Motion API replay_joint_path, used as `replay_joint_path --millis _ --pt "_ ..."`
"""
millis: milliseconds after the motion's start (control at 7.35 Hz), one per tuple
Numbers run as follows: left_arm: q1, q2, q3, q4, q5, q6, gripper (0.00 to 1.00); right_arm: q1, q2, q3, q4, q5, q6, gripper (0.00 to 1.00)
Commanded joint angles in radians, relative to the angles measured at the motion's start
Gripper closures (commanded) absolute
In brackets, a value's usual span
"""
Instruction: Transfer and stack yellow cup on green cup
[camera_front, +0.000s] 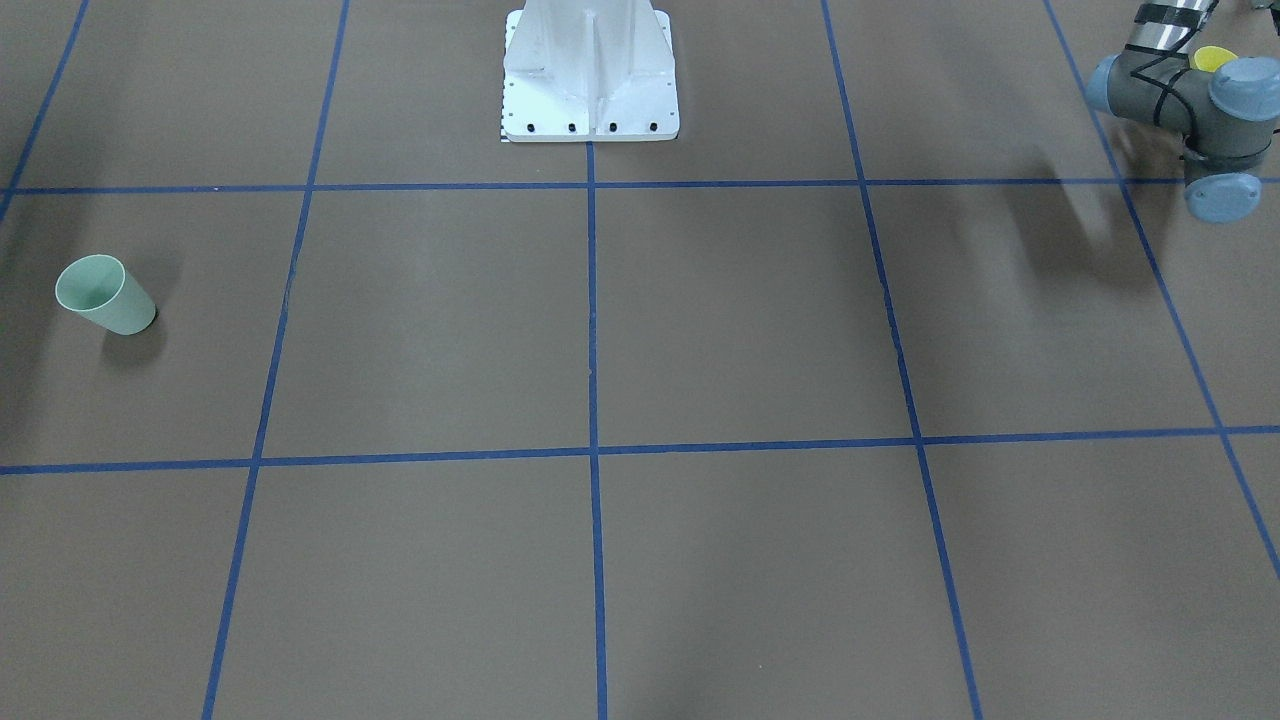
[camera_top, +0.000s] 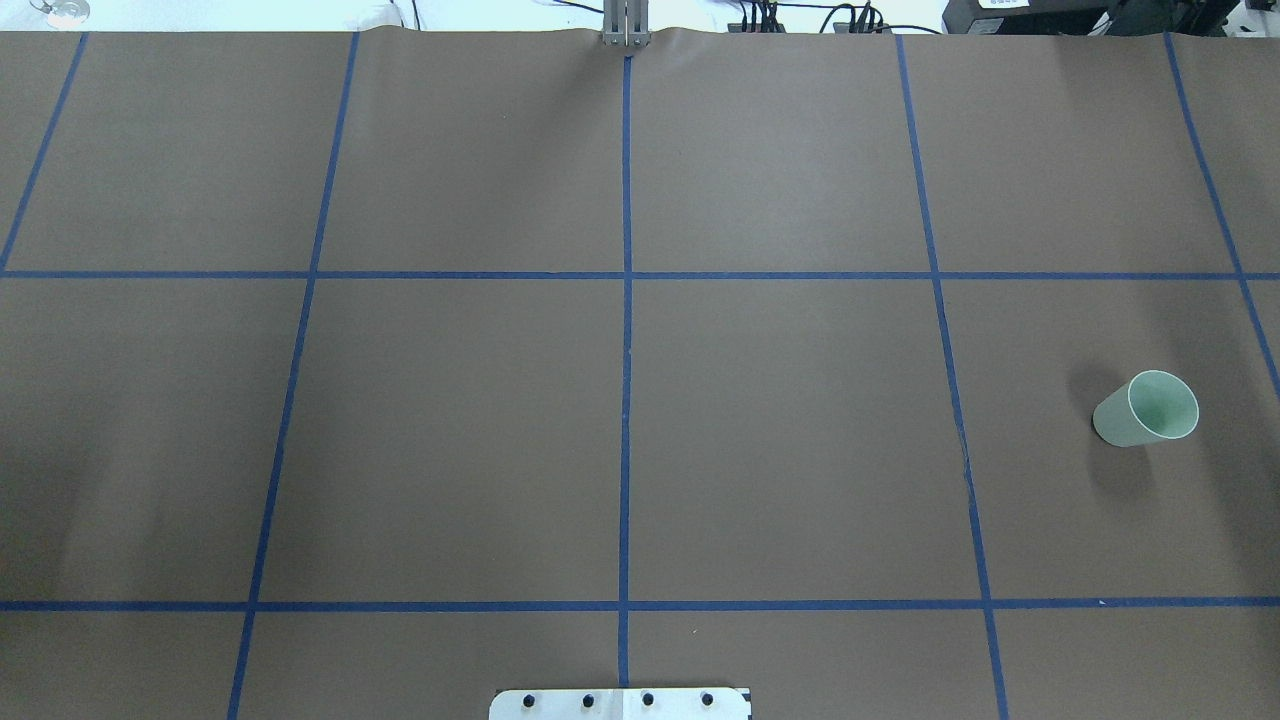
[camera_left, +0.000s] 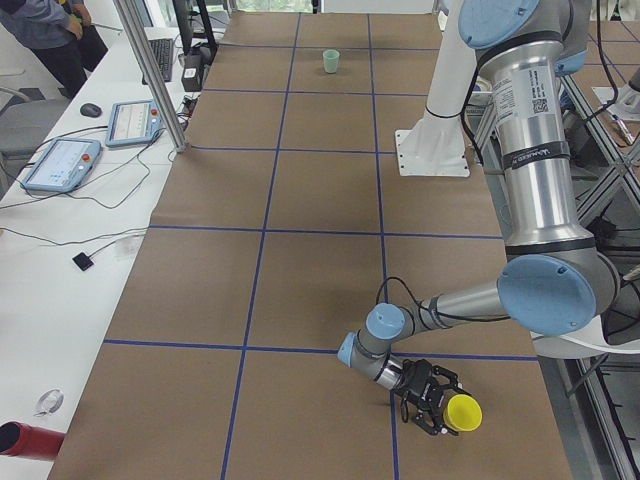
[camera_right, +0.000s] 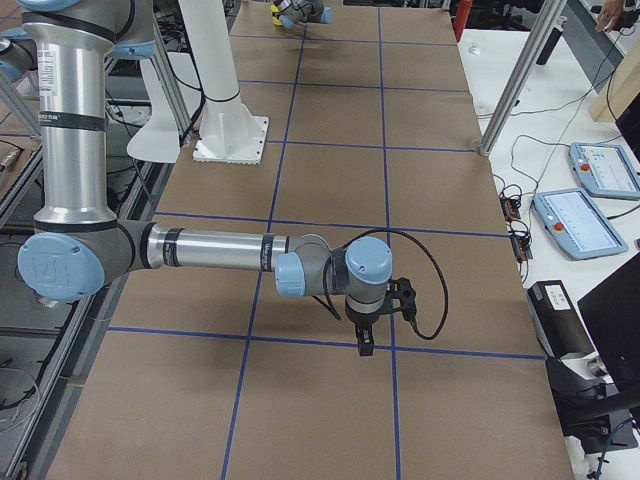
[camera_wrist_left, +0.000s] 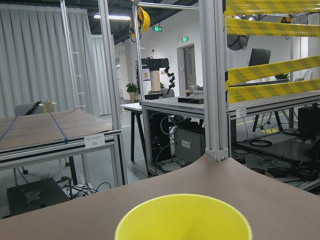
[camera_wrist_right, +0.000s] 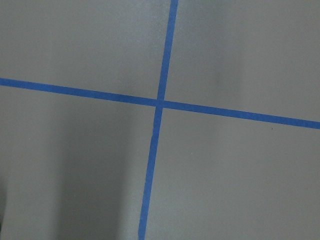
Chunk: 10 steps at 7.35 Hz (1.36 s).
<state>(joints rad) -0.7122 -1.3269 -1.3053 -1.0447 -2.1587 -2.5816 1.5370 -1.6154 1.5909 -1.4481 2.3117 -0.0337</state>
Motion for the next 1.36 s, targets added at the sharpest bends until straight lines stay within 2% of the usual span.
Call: replay_joint_path --millis 0,272,544,816,1224 --pt "0.002 0.0 0.035 -0.029 -0.003 0.0 0.0 0.0 -0.001 0.0 0.0 0.0 -0.003 0.0" --pt "0.007 0.0 0.037 -0.035 -0.016 -0.003 0.03 0.0 -0.003 0.0 0.0 0.0 -0.006 0.0" --pt "0.013 0.0 0.037 -0.037 -0.02 -0.005 0.33 0.0 -0.005 0.0 0.0 0.0 -0.006 0.0" --pt "0.016 0.0 0.037 -0.035 -0.018 -0.002 0.47 0.0 -0.005 -0.002 0.0 0.0 -0.006 0.0" --pt "0.02 0.002 0.035 -0.028 -0.007 0.026 0.47 0.0 -0.005 0.0 0.002 -0.002 -0.002 0.0"
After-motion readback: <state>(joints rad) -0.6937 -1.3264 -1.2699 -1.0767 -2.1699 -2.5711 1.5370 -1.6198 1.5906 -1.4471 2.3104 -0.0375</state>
